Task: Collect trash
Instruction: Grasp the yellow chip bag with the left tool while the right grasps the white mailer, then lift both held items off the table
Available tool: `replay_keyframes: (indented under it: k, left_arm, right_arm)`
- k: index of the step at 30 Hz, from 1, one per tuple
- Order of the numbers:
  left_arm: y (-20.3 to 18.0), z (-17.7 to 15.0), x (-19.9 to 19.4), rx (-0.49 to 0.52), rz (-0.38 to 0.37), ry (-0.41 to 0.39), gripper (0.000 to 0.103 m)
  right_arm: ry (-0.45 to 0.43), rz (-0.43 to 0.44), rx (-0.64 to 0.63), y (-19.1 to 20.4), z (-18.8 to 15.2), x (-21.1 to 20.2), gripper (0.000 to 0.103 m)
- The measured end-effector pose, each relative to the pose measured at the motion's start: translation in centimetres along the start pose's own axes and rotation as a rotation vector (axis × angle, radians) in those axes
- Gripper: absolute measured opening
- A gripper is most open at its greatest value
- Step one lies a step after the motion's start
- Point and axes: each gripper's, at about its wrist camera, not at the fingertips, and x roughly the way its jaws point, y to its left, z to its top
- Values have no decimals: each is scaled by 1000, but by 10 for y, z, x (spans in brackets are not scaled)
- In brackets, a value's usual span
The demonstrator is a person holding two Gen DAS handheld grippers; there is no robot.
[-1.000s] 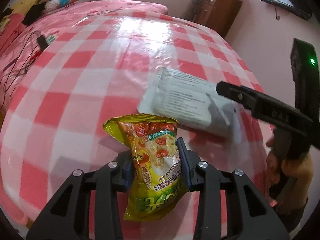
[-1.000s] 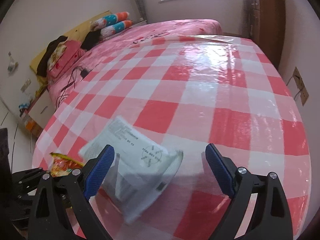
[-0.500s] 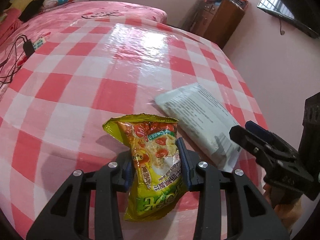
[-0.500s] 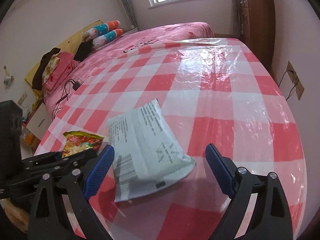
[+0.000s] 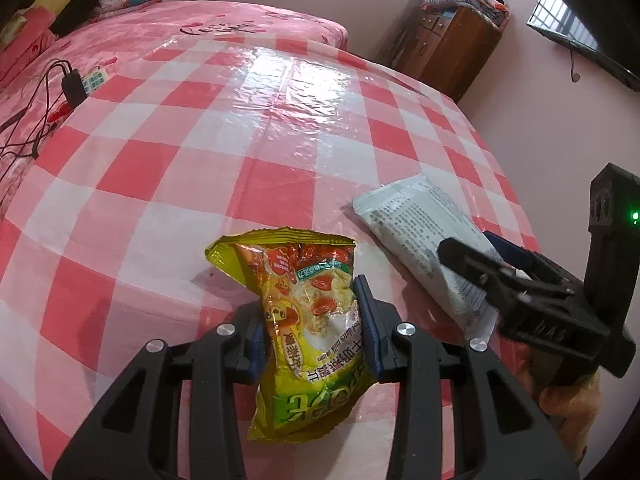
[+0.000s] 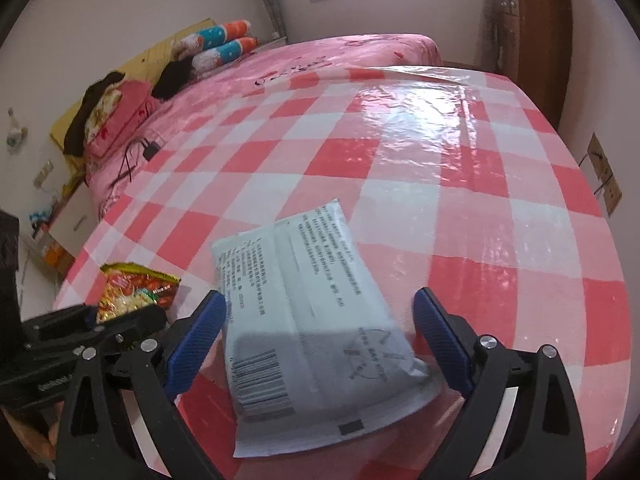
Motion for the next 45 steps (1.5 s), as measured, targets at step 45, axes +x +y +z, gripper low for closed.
replay_keyframes:
  k: [45]
  left_arm:
    - [21, -6, -8, -42, -82, -45, 40]
  right_arm:
    - [-21, -145, -132, 27, -2, 0, 80]
